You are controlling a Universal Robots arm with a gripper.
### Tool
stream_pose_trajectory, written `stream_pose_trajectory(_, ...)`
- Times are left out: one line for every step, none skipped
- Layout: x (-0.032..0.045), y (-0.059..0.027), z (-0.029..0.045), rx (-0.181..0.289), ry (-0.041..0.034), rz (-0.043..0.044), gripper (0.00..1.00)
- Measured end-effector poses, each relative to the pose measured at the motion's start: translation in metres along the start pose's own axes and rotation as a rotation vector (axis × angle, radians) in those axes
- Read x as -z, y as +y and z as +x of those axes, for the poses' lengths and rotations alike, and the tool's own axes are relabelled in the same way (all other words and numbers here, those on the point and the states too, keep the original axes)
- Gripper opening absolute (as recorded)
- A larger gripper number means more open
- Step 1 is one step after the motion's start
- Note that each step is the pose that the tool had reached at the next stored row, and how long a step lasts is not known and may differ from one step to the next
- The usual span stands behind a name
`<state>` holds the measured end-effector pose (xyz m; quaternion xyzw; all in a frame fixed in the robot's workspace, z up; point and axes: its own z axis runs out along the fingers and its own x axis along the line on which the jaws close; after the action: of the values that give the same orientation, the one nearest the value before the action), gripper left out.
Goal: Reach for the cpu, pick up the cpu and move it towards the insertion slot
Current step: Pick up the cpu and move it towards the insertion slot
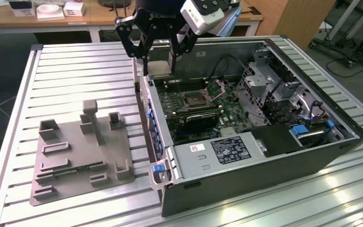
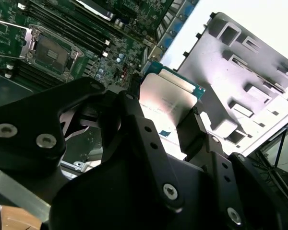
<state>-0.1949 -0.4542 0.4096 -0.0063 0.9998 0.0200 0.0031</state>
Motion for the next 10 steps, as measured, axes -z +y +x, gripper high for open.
stream_pose_trajectory(0.0000,0.0000,-0.0012,0.000,0.0000,0.0000,0.55)
stream_pose_trajectory(0.0000,0.0000,-0.0024,0.000,0.0000,0.0000,0.55)
stream_pose_trajectory(0.0000,0.0000,-0.0036,0.000,0.0000,-0.0001,0.55)
stream_pose_trajectory(0.0000,0.0000,-0.0047,0.000,0.0000,0.0000,0.55)
stream_pose_trajectory(0.0000,-0.0001,-0.0059,0.000,0.0000,-0.0001,0.55)
stream_pose_trajectory(-0.0001,-0.0001,-0.0072,0.000,0.0000,-0.0002,0.55)
stream_pose_trajectory(0.0000,-0.0001,-0.0095,0.000,0.0000,-0.0002,0.55)
stream_pose_trajectory(0.0000,-0.0001,-0.0106,0.000,0.0001,-0.0001,0.55)
stream_pose_trajectory(0.0000,-0.0001,-0.0118,0.000,0.0001,-0.0002,0.55)
stream_pose_trajectory(-0.0001,-0.0001,-0.0129,0.000,0.0000,-0.0003,0.55)
